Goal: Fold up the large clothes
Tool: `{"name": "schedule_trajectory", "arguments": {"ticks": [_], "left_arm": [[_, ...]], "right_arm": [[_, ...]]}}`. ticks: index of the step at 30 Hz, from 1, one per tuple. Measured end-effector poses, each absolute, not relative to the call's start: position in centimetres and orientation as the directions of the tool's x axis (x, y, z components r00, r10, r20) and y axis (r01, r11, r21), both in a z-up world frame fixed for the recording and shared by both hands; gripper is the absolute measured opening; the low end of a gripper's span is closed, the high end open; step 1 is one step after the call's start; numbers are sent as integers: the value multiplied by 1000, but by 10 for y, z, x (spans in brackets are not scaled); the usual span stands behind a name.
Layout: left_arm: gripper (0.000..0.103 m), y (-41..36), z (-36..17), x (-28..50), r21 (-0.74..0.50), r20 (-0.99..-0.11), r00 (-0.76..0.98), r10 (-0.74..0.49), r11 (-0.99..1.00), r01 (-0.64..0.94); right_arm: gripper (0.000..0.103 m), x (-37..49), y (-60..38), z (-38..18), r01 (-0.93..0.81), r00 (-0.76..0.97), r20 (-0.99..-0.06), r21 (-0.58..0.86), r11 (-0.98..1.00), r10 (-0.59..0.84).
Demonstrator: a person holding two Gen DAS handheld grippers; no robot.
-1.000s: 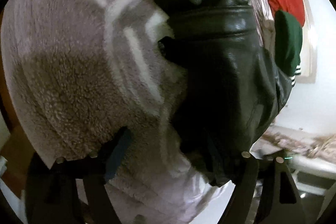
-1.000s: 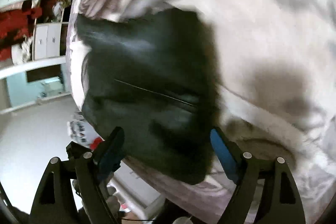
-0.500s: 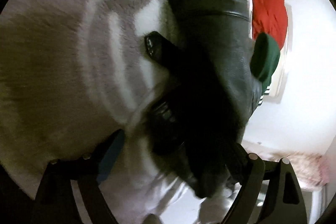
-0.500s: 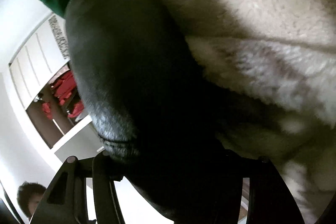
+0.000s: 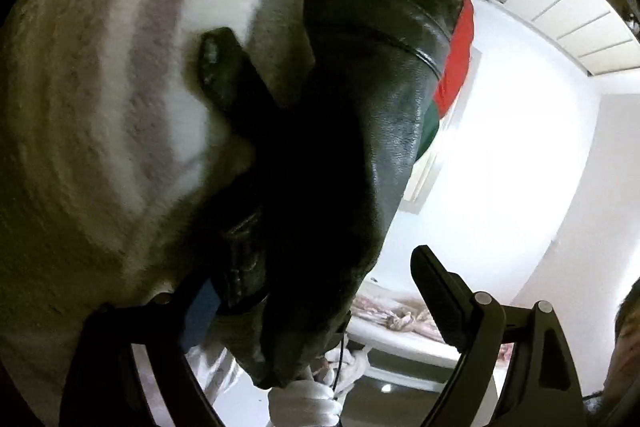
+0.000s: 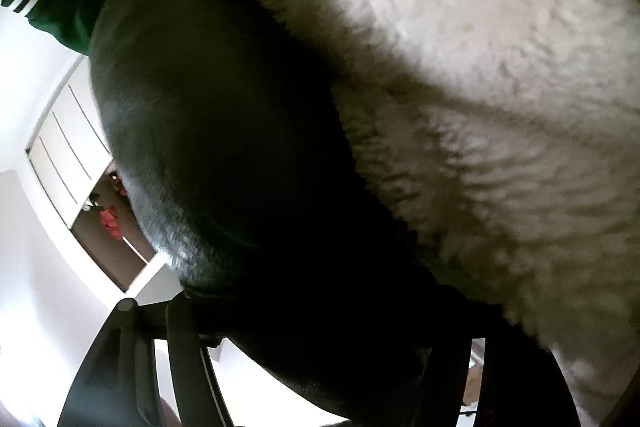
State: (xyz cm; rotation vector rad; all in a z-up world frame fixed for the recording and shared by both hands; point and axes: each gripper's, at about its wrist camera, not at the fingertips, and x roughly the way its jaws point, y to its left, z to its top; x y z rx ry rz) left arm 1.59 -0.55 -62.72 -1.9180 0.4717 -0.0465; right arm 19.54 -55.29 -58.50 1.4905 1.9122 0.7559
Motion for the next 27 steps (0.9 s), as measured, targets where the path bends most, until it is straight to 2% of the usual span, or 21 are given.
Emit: {"name": "schedule_trajectory", "arguments": {"ticks": [5, 10, 12, 13, 14, 15, 16, 17, 21, 27], "left_arm": [[89, -5, -625, 39, -889, -317, 867, -385, -198, -413], [89, -7, -610, 64, -843, -457, 822, -341, -130, -522], [85, -8, -595, 73, -829, -520, 800, -299, -52, -558], [74, -8, -589, 76, -824, -538, 795, -279, -24, -566], [63, -6, -583, 80, -815, -560, 787, -259, 7, -579], [59, -4, -578, 82, -813, -568, 785, -247, 23, -582], [50, 0, -572, 85, -808, -580, 782, -230, 41, -588], [47, 3, -568, 88, -803, -588, 777, -225, 51, -594], [41, -1, -540, 102, -802, -595, 776, -209, 96, -590], [40, -3, -489, 141, -827, -561, 808, -181, 173, -535]], "right_arm": [[76, 206, -562, -575, 601, -242, -155, 751, 273, 958], [80, 208, -545, -555, 492, -295, -241, 791, 363, 925], [82, 211, -528, -548, 430, -321, -283, 807, 405, 904], [83, 213, -521, -544, 406, -315, -309, 811, 422, 897], [81, 216, -514, -539, 383, -300, -337, 814, 436, 892], [76, 217, -509, -532, 356, -280, -364, 820, 448, 888], [71, 218, -505, -525, 339, -265, -380, 824, 455, 886], [62, 219, -501, -519, 333, -251, -389, 825, 456, 886], [50, 221, -486, -483, 288, -205, -428, 833, 472, 880], [46, 253, -463, -411, 187, -172, -410, 879, 438, 896]]}}
